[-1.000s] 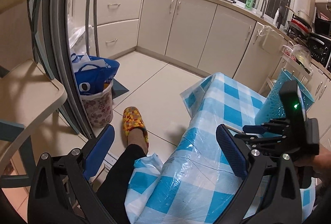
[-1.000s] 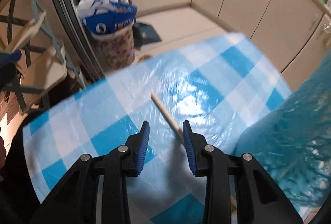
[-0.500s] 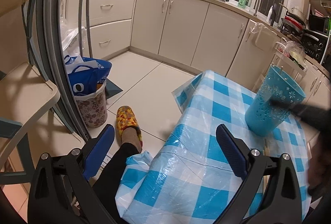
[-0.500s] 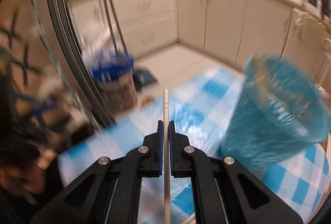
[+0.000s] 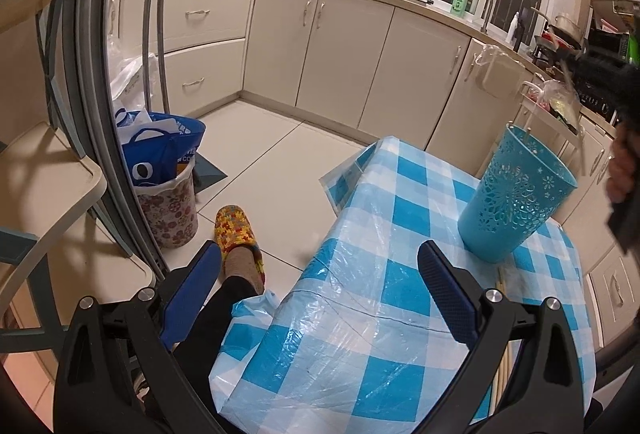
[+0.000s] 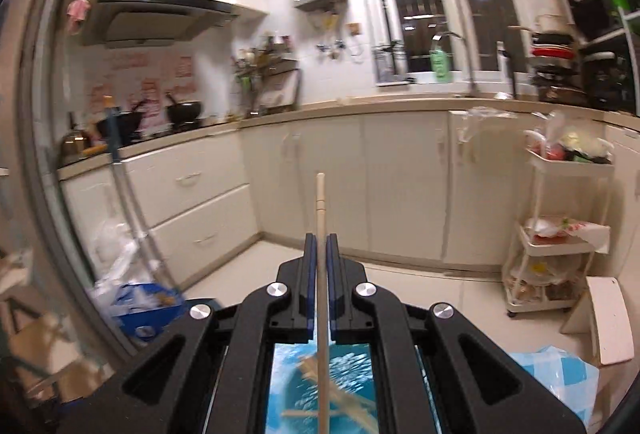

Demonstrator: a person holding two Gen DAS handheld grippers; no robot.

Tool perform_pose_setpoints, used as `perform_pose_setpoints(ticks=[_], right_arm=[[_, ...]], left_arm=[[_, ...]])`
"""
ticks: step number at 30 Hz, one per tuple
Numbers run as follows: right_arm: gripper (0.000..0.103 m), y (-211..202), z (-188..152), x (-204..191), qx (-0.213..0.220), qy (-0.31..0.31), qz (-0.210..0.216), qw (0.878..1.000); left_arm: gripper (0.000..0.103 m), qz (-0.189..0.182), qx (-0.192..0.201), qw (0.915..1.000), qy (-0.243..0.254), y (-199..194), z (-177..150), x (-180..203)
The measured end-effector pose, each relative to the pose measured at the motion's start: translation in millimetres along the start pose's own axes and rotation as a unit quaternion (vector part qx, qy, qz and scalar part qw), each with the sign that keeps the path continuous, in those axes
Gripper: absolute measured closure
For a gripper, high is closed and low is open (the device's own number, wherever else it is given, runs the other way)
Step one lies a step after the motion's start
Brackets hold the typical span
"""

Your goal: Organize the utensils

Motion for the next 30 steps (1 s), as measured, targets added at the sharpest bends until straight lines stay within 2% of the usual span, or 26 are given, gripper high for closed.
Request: perform_pose_setpoints(ticks=[3, 5, 11, 13, 14, 15, 20, 23, 26, 30], right_arm=[[0.097, 11, -9, 19, 0.015, 0.005, -0.032, 0.999], [0.097, 22, -19, 26, 0.007, 0.012, -0.039, 0.999], [0.097, 14, -51, 26, -0.026, -0.009, -0.030, 0.999], [0.093, 1, -56, 28, -0.032, -0.004, -0.027, 0.999], [0.085, -6, -58, 28, -0.032, 0.000, -0.026, 0.999], [0.081, -19, -59, 31, -0.031, 0.005, -0.027, 0.999], [0.081, -88, -74, 40, -0.036, 0.062, -0.026, 0.997], [0.080, -127, -104, 39, -0.062, 0.097, -0.028, 0.993], [0.078, -163, -154, 36, -0.109, 0.125, -0.041, 0.985], [0.078, -182, -221, 33, -0.181, 0.171, -0.056, 0.967]], left_arm=[[0.009, 0.003, -0.005, 1.0000, -0.002, 5, -2, -3], [0.009, 0.004, -0.008, 1.0000, -0.002, 8, -3, -3], [0.009, -0.004, -0.013, 0.9999, 0.007, 9, -6, 8], [0.009, -0.009, -0.012, 0.9998, 0.013, 6, -6, 14], [0.009, -0.012, -0.010, 0.9998, 0.016, 3, -5, 18], [0.009, -0.016, -0.007, 0.9997, 0.018, -1, -4, 22], [0.009, -0.032, 0.011, 0.9990, 0.030, -25, 5, 37], [0.009, -0.041, 0.020, 0.9983, 0.034, -40, 8, 43], [0.009, -0.051, 0.028, 0.9973, 0.046, -57, 8, 52], [0.008, -0.064, 0.030, 0.9956, 0.062, -75, 1, 65]])
Point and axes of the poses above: each gripper's, at about its wrist camera, not at the fingertips, and y roughly the way its jaws point, x to its right, z to its top, the point moved 10 cm from there along y, roughly the way its jaws point, and after that the axes turned 5 degrees about x, right-handed, at the moved point
